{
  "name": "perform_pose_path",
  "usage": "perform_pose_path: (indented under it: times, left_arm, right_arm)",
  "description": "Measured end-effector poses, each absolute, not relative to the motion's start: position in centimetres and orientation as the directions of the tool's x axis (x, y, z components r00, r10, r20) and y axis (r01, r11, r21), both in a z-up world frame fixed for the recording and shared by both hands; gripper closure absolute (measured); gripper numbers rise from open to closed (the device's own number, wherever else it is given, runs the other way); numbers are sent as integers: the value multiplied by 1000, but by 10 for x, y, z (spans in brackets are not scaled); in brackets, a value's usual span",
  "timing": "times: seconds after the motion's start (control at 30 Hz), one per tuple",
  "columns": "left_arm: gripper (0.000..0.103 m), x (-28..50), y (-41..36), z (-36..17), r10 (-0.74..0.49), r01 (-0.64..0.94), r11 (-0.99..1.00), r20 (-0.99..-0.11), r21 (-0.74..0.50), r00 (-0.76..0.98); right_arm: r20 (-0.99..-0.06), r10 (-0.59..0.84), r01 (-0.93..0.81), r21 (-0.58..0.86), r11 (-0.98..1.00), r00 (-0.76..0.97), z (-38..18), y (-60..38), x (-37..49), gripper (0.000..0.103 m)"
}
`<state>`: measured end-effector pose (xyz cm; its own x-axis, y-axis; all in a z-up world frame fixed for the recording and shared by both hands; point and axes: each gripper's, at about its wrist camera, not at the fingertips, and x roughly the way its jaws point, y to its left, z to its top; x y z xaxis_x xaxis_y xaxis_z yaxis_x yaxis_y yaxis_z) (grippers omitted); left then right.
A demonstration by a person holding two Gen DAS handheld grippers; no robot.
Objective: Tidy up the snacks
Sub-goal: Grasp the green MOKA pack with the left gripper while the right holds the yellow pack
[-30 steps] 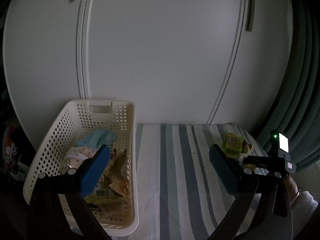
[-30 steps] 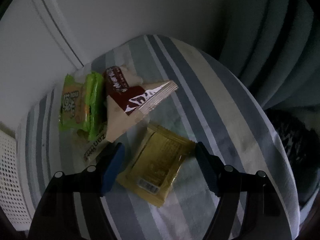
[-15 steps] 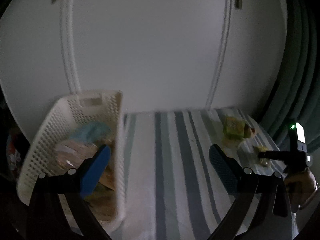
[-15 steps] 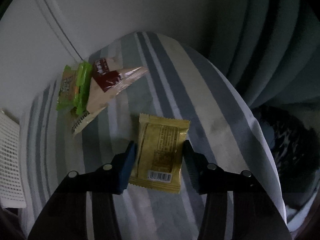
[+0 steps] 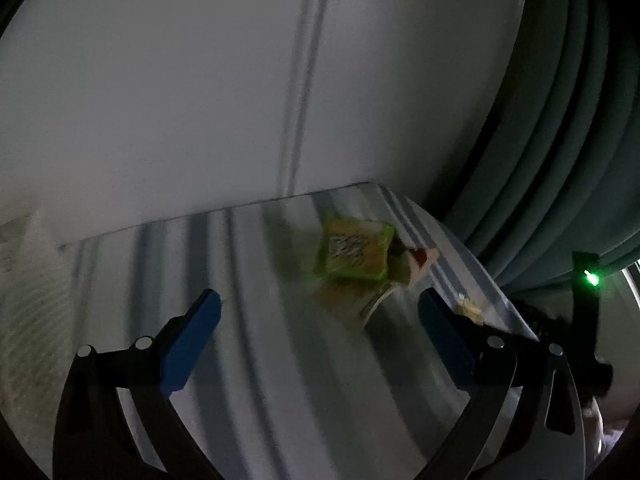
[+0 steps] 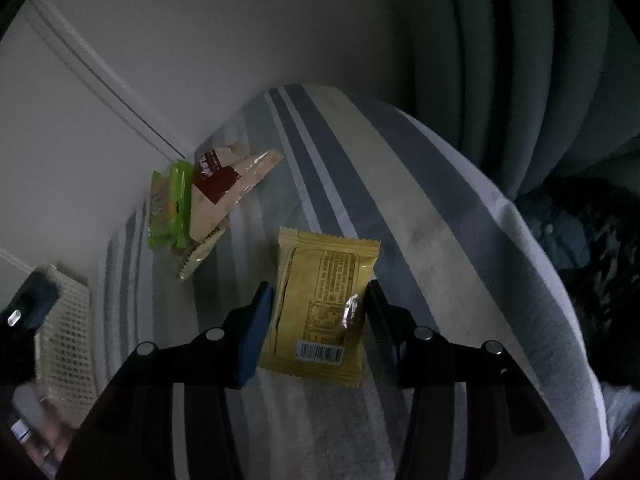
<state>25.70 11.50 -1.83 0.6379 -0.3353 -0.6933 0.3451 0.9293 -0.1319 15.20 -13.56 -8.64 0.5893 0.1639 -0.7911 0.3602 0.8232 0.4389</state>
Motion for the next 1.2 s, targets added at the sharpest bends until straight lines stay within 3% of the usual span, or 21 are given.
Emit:
perform_pose_path:
  times: [0.53, 0.57, 0.73, 1.2]
  left_arm:
    - [3, 329, 38, -75, -319, 437, 896, -789, -72, 525]
    - [4, 331, 37, -76, -325, 437, 896, -790, -81, 520]
    - [38, 341, 36, -76, -349, 442, 890, -789, -110, 506]
    - [40, 310, 72, -51, -370, 391, 907, -747, -160, 552]
  right_arm:
    - [-766, 231, 317, 493, 810, 600, -89, -134, 156, 55]
    - [-765, 233, 317, 494, 810, 600, -90, -135, 159, 55]
    - [-765, 234, 314, 494, 811, 600, -90, -135, 159, 55]
    - [-757, 243, 304, 502, 810, 606, -90, -133, 160, 55]
